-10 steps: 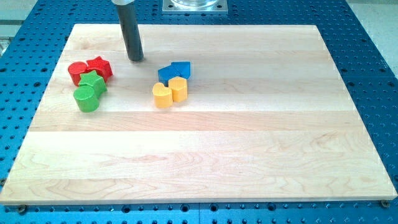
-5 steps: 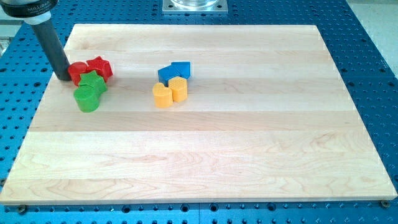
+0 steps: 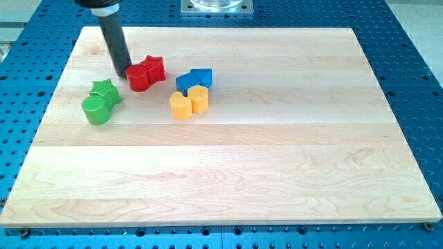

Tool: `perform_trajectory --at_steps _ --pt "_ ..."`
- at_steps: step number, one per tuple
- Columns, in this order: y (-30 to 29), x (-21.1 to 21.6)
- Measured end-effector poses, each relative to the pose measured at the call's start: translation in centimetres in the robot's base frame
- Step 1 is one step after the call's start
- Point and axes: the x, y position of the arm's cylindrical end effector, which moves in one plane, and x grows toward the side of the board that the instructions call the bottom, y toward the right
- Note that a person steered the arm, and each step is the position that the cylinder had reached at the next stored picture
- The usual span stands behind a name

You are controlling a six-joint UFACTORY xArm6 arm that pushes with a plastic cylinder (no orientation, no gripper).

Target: Push the red blocks into the yellow heart

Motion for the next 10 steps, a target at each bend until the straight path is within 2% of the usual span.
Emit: perform_trajectory --at_steps 1,2,3,4,5,6,7,8,9,10 --pt "4.2 -2.3" --pt "6.1 1.6" --pt "6.1 8.2" --pt "7.4 6.6" --pt "6.7 -0.7" --pt "0.0 -1.0" --pt "-0.2 3.4" --pt "6.7 5.5" --pt "7.2 4.0" --pt "7.7 5.9"
